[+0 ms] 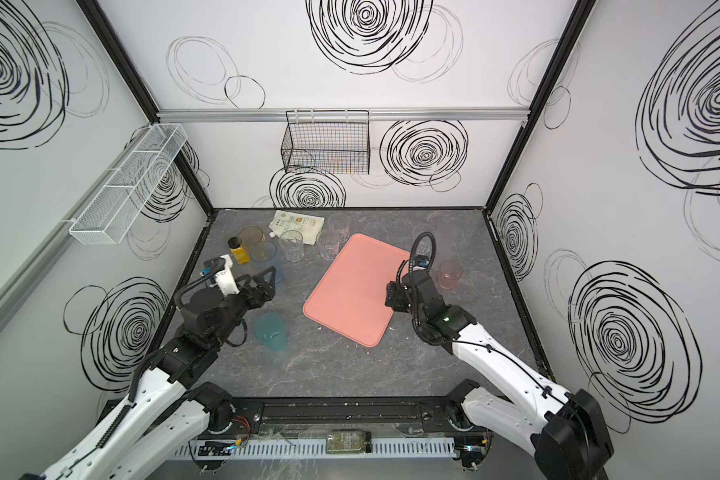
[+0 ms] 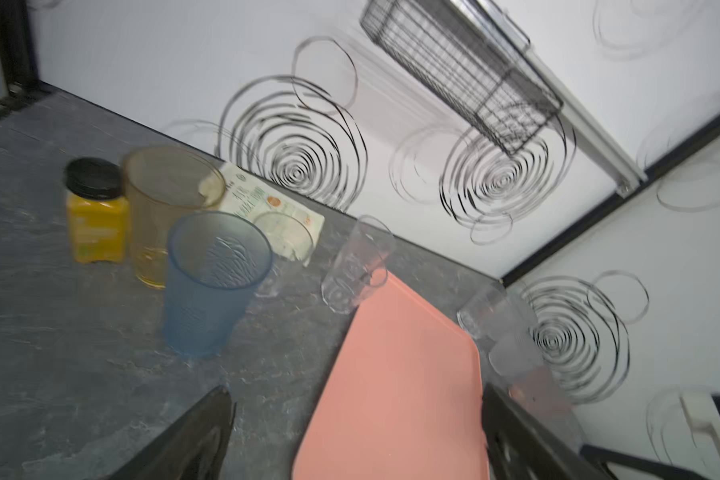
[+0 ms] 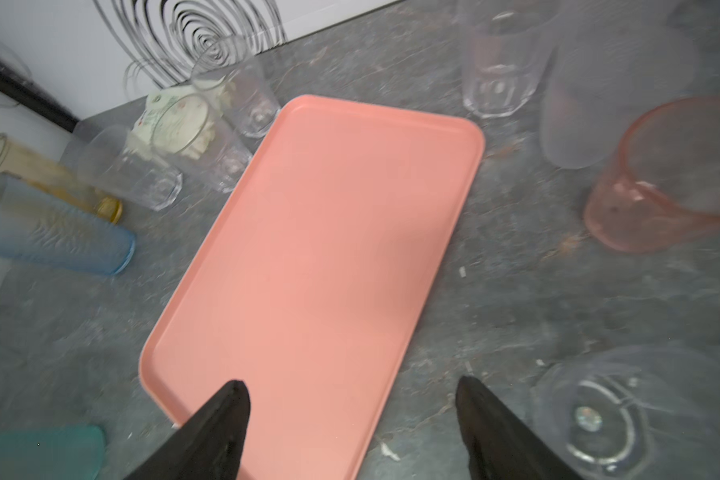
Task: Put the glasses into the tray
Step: 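Reach both grippers toward opposite edges of the pink tray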
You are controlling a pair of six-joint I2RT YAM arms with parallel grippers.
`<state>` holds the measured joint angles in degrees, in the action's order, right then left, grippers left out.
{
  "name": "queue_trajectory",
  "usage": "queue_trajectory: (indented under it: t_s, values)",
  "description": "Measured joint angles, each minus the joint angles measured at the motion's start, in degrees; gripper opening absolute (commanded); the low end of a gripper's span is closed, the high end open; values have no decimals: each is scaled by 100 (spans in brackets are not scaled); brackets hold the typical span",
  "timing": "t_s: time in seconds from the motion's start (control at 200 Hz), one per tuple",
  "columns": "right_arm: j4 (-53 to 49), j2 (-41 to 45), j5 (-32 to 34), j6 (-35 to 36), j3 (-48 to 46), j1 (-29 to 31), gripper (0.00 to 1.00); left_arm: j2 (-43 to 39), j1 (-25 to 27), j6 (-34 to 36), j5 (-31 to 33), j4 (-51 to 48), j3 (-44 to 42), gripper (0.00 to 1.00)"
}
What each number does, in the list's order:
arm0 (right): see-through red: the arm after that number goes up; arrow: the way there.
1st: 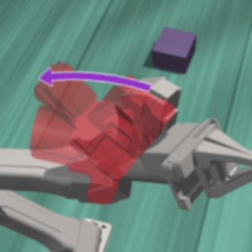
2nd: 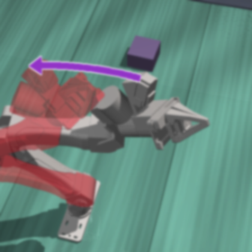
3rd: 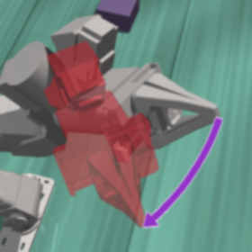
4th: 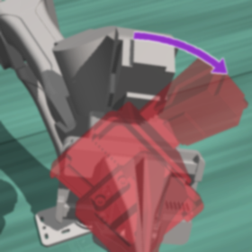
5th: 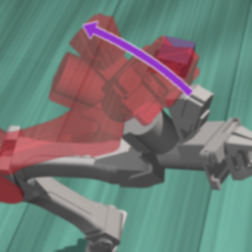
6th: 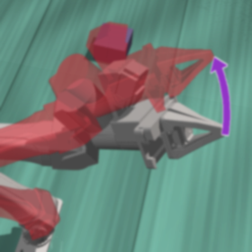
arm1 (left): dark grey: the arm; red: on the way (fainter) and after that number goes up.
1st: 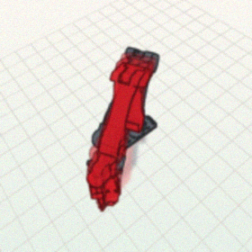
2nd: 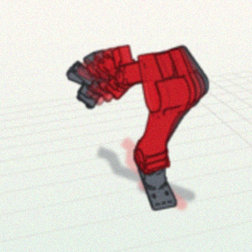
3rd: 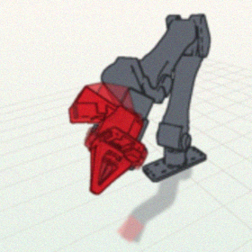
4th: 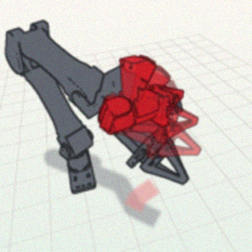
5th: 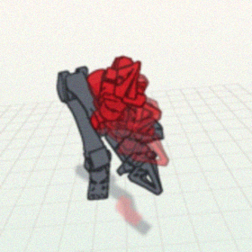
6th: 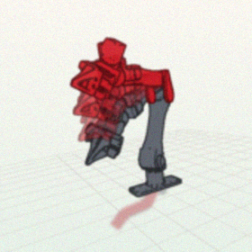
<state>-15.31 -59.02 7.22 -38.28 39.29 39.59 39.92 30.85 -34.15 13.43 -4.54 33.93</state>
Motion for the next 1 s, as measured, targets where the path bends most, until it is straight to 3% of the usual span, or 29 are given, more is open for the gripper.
queue_trajectory:
  t_s: [0.135,0.25,0.325,0.655,0.996]
  values:
    - [138,-332,166,-345,0,968,82,358,1375,234,953,-310,372,97]
    - [166,-734,227,-514,0,1126,83,903,2258,380,1698,-365,494,96]
    - [48,-984,234,-533,37,1126,83,1353,2494,426,1801,-365,509,96]
    - [105,-1414,157,-501,120,1130,84,2210,2430,299,1156,-122,470,96]
    - [422,-2350,-225,-525,118,1207,82,2640,1147,219,59,-210,470,96]
